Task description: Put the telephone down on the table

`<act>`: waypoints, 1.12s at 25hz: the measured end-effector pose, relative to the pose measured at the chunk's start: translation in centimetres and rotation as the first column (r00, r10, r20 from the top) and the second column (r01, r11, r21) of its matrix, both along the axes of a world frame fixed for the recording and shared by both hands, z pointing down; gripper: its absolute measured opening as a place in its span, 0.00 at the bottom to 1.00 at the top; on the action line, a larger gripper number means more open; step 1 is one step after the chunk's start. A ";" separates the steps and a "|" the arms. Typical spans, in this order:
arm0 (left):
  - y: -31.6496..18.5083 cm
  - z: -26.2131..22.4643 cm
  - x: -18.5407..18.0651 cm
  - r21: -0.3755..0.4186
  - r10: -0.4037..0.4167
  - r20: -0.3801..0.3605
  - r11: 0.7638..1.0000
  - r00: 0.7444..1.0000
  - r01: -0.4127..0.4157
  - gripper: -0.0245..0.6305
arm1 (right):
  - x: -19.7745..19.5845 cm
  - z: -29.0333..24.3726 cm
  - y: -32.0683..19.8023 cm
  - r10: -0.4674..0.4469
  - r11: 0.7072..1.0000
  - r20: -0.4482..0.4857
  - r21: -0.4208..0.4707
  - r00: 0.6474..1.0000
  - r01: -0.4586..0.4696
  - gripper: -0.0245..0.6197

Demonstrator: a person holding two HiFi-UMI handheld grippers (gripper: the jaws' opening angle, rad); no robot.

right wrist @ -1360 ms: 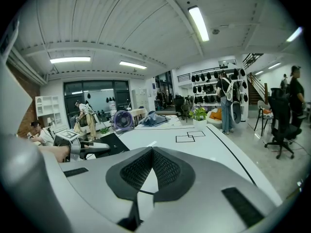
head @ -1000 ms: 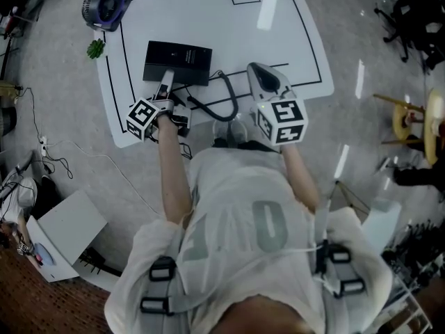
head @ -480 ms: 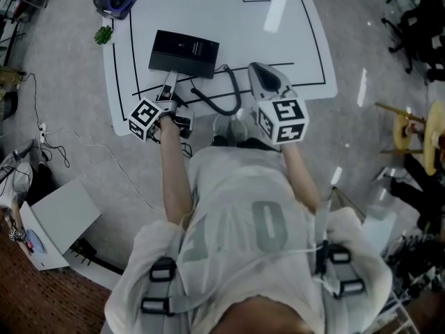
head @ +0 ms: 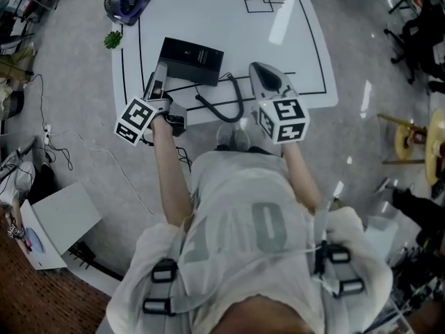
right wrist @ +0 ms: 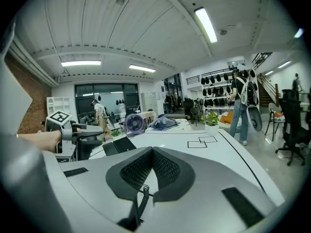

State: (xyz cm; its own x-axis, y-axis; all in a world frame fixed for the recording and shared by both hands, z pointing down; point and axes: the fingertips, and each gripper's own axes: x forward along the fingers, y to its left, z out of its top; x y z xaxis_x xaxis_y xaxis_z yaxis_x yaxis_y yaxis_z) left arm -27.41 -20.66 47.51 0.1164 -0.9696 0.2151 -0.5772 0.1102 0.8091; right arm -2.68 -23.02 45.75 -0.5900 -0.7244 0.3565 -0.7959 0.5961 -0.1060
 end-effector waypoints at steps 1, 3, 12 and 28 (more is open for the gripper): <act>-0.3 -1.3 0.1 0.015 0.008 0.065 1.000 0.998 -0.009 0.46 | -0.1 -0.3 -0.1 -0.002 1.000 0.002 0.007 1.000 0.002 0.05; -0.8 -3.8 0.5 0.045 0.021 0.197 0.999 0.980 -0.031 0.46 | -0.3 -0.8 -0.3 -0.005 1.000 0.003 0.021 1.000 0.005 0.05; -1.1 -10.7 4.0 0.156 -0.032 0.666 0.983 0.745 -0.097 0.14 | -0.5 -2.7 -1.5 0.001 0.997 0.017 0.071 1.000 -0.003 0.05; -0.5 -11.0 9.3 0.174 -0.034 0.846 0.961 0.532 -0.215 0.05 | -0.1 -3.5 -1.6 0.010 0.994 0.000 0.111 1.000 -0.009 0.05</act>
